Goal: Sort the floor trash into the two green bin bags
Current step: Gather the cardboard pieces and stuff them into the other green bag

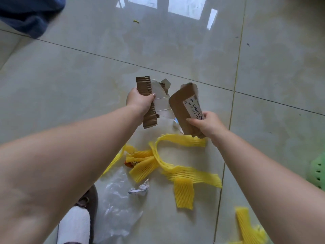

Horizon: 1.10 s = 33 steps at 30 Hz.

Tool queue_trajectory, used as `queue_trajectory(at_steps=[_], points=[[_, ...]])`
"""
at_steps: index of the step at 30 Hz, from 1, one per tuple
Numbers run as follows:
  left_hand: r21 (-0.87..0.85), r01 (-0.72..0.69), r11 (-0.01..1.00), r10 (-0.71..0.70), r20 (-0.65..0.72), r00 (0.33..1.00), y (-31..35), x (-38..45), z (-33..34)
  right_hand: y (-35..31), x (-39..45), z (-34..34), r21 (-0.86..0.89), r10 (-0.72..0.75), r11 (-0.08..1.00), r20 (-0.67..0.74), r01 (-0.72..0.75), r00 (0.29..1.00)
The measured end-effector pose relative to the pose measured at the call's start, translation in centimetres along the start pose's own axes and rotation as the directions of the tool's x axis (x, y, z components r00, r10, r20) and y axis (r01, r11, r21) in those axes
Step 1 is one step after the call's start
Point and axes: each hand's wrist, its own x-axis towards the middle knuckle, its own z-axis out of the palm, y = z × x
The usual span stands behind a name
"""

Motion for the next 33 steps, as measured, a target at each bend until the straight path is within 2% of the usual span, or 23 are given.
queue_trajectory(at_steps=[3,5,9,12,14,16,20,23,27,33], points=[[0.055,0.002,0.999,-0.001,-0.025,1.0,-1.1,1.0,-0.8,0.7,1.3,1.3,-0.392,-0.128,0.916,-0.074,0.089,0.989],[0.085,-0.004,0.996,0.008,-0.037,0.999,-1.3,1.3,-1.2,0.8,1.6,1.8,-0.454,-0.158,0.887,-0.115,0.089,0.981],[0.11,-0.02,0.994,0.024,-0.036,0.999,-0.7,1.7,-1.6,0.5,1.4,2.6,-0.46,-0.155,0.883,-0.093,0.096,0.983],[0.08,-0.043,0.996,0.046,-0.034,0.998,0.2,1.6,-1.7,-0.2,1.1,2.1,-0.325,-0.13,0.942,-0.139,0.079,0.982],[0.048,-0.055,0.997,0.056,-0.029,0.998,0.8,1.3,-1.5,-0.9,0.5,1.1,-0.044,-0.09,0.996,-0.231,0.082,0.969],[0.012,-0.069,0.998,0.069,-0.014,0.998,1.8,0.4,-1.2,-1.8,-0.6,-0.1,0.225,-0.038,0.968,-0.325,0.116,0.945],[-0.048,-0.11,0.993,0.113,0.048,0.992,5.2,-2.8,0.3,-3.6,-3.7,-2.6,0.422,0.004,0.883,-0.444,0.205,0.896],[-0.094,-0.143,0.985,0.153,0.11,0.982,7.9,-6.3,1.8,-4.6,-7.0,-5.0,0.449,0.017,0.86,-0.502,0.244,0.865],[-0.125,-0.191,0.974,0.217,0.246,0.945,10.8,-12.2,4.6,-5.2,-13.0,-9.1,0.364,-0.026,0.884,-0.587,0.292,0.809],[-0.15,-0.266,0.952,0.305,0.482,0.822,13.0,-23.0,10.2,-2.9,-23.2,-16.2,0.249,-0.027,0.934,-0.664,0.255,0.748]])
